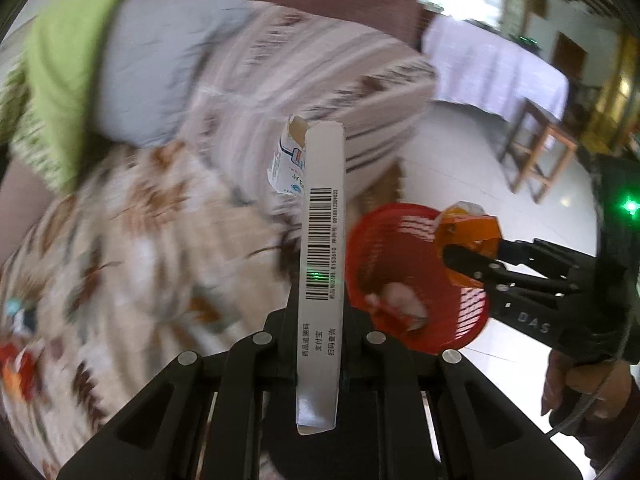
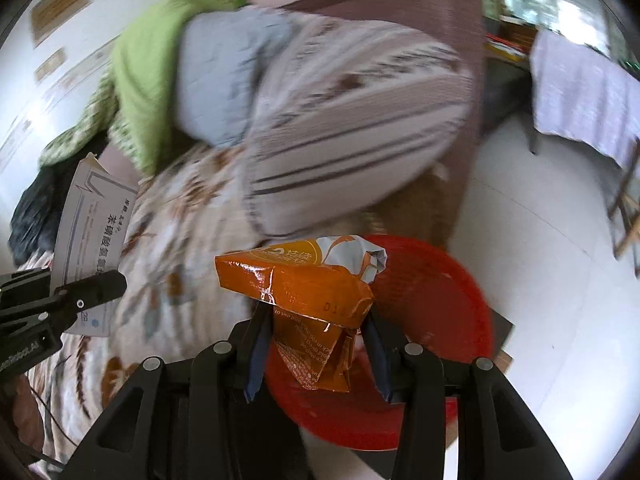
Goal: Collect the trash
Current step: 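Carry the orange snack bag and white box over the red basket, then open both tools to drop the items into the red basket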
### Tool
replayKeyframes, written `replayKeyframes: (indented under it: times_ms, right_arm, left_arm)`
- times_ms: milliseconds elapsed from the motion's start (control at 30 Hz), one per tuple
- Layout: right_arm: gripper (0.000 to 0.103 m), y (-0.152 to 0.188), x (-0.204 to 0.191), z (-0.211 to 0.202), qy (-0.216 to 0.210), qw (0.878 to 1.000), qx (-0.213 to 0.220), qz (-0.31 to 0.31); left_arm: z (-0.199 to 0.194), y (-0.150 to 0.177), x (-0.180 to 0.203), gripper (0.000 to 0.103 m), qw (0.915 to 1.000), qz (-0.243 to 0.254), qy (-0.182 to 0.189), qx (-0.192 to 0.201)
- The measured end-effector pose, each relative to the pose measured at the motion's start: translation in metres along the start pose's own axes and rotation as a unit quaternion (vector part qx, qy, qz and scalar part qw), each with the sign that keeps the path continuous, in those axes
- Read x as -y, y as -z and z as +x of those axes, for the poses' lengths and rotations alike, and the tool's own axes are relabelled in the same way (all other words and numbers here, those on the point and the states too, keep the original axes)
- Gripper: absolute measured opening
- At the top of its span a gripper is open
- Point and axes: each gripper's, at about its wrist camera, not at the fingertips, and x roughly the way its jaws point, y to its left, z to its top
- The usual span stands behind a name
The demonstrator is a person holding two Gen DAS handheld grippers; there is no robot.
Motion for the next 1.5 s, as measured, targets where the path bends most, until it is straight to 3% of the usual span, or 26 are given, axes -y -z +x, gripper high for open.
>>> replayKeyframes:
  times_ms: [133,300,333,400,433,533,700,967,1200,1500]
  right_arm:
    - [0.046,0.0,0.027,0.002,0.01,1.0,-0.003,0.027]
    - [0.046,0.003,0.048,0.013,0.012,0.999,-0.012,0.045]
    - [0.047,0.003,0.05,0.015,0.011,0.999,-0.014,0.047]
    - [0.048,0.004,0.056,0.023,0.005,0.998,-0.02,0.057]
    - [0.052,0.005,0.059,0.026,0.004,0.998,-0.023,0.063]
    - [0.064,0.008,0.063,0.032,0.002,0.997,-0.026,0.079]
    - [0.065,0.01,0.06,0.029,0.007,0.997,-0.025,0.079]
    - [0.068,0.007,0.034,0.022,0.006,0.999,-0.021,0.05]
    - [0.068,0.009,0.004,0.018,-0.001,0.999,-0.023,0.025]
    - [0.072,0.003,-0.056,0.013,-0.029,0.998,-0.023,-0.043]
  left_arm:
    - [0.027,-0.016,0.025,0.013,0.9988,0.01,0.043,-0.022]
    - [0.053,-0.026,0.045,0.017,0.9967,0.021,0.068,-0.038]
    - [0.058,-0.028,0.047,0.023,0.9964,0.024,0.069,-0.042]
    - [0.065,-0.027,0.05,0.066,0.9965,0.026,0.067,-0.042]
    - [0.066,-0.028,0.05,0.071,0.997,0.025,0.063,-0.037]
    - [0.067,-0.028,0.047,0.072,0.9975,0.02,0.061,-0.031]
    - [0.059,-0.022,0.031,0.072,0.9984,0.0,0.046,-0.033]
    - [0.023,-0.005,0.0,0.076,0.9995,-0.011,-0.03,0.001]
    - [0.006,0.018,-0.017,0.08,0.9952,-0.01,-0.096,0.015]
    - [-0.029,0.049,-0.064,0.08,0.9856,-0.065,-0.153,0.029]
